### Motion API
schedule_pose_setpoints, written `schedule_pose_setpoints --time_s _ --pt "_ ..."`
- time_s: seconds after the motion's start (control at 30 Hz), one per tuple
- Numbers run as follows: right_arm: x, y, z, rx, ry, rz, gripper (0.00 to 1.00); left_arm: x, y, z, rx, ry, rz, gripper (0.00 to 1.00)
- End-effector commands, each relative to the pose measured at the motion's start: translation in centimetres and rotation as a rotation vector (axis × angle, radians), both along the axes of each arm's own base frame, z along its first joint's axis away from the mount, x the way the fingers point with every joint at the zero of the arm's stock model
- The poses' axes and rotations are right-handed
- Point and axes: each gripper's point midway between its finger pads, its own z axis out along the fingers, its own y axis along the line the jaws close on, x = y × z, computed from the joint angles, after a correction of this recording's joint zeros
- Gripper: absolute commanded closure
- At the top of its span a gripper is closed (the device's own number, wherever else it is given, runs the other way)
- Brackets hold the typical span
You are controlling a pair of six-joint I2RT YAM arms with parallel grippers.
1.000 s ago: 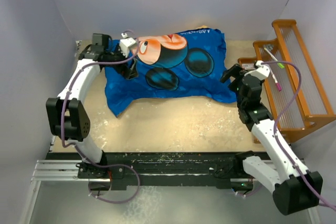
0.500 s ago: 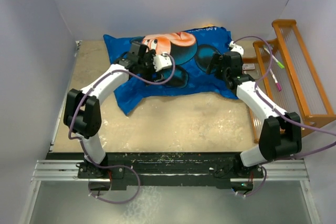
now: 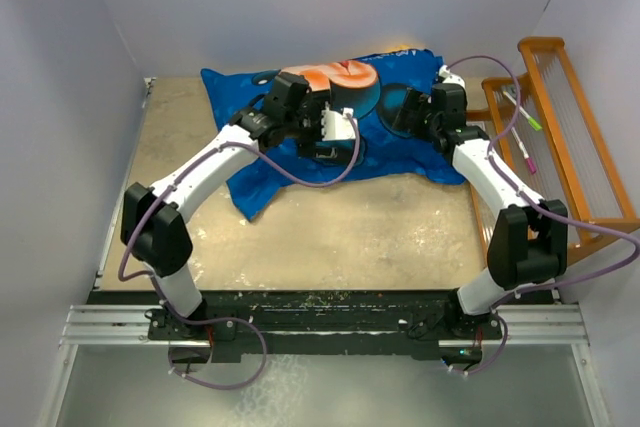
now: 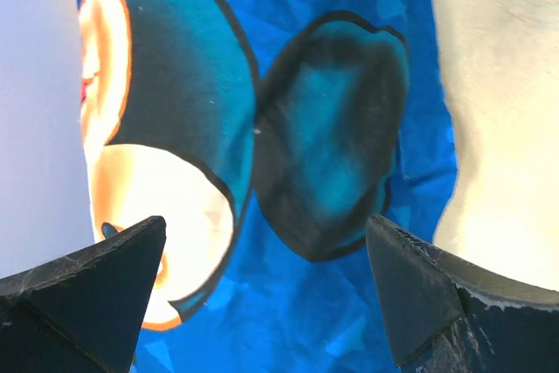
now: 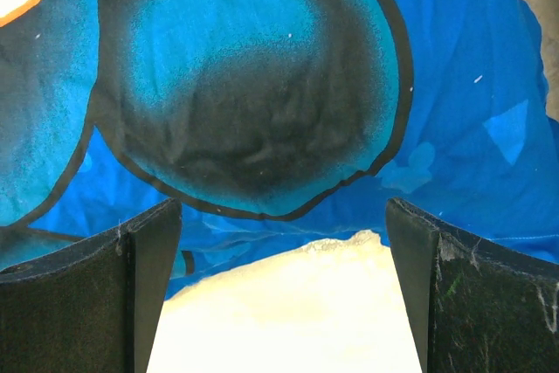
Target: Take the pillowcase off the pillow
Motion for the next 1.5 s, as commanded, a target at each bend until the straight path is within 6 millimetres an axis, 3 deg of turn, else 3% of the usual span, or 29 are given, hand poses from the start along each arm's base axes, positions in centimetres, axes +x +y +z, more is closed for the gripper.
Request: schedule_pose_setpoints --time_s 0.0,0.17,0.3,0.4,0.5,0.53,0.63,0.7,0.73,0.77,0.93,1.1,1.17,1.27,1.33,1.47 --pt "0.0 0.6 3.1 0.046 -0.059 0.012 0.00 3.5 -1.3 -1.3 -0.039 -0.024 0.060 0.01" --pt "-1.3 -0.2 4.0 0.020 -0.069 -0.007 0.00 6.7 -2.7 -3.7 -0.067 -0.077 0.099 0.01" --pt "-2.2 -0.9 4.9 -0.005 -0.082 -0.022 0.00 7.6 -3.5 -4.7 -0.048 -0.083 0.064 0.01" --pt "-2.9 -1.2 5.0 -0.013 -0.072 -0.025 0.00 8.1 -3.2 -7.3 0.033 -0.079 0.050 0.01" --pt "-3.3 -1.3 5.3 -0.013 -0.069 -0.028 0.00 7.7 -2.1 -11.1 0.133 -0.032 0.047 0.00" --pt "-3.4 -1.3 5.3 -0.013 -0.069 -0.031 0.00 7.5 -1.7 -12.2 0.163 -0.018 0.046 0.05" --pt "-3.7 -1.5 5.5 -0.012 -0.073 -0.043 0.00 7.2 -1.0 -13.4 0.180 -0.012 0.056 0.37" --pt "-3.9 -1.7 5.3 -0.015 -0.067 -0.055 0.00 6.9 -0.8 -12.0 0.134 -0.006 0.076 0.67" --pt "-4.0 -1.8 5.2 -0.017 -0.062 -0.060 0.00 6.7 -0.6 -10.8 0.088 0.016 0.093 0.90" --pt "-4.1 -1.9 5.1 -0.018 -0.057 -0.066 0.00 6.4 -0.4 -9.5 0.037 0.048 0.124 1.00" --pt "-4.8 -2.0 5.0 -0.001 -0.063 -0.075 0.00 3.7 2.0 -0.5 -0.143 0.077 0.168 1.00" --pt "-5.6 -0.9 5.7 -0.001 -0.109 -0.022 0.00 1.5 5.8 4.5 -0.191 0.081 0.237 1.00" --pt "-6.6 0.4 5.0 0.011 -0.100 0.013 0.00 1.3 7.5 5.2 -0.198 0.095 0.288 1.00" --pt "-8.8 3.3 3.3 0.063 -0.064 0.080 0.00 1.2 9.3 4.8 -0.190 0.110 0.356 1.00" --pt "-10.5 5.2 0.8 0.111 -0.025 0.117 0.00 1.1 9.8 4.2 -0.184 0.115 0.381 1.00" --pt "-12.4 5.7 -1.5 0.154 0.003 0.118 0.00 0.9 10.2 3.7 -0.181 0.131 0.408 1.00"
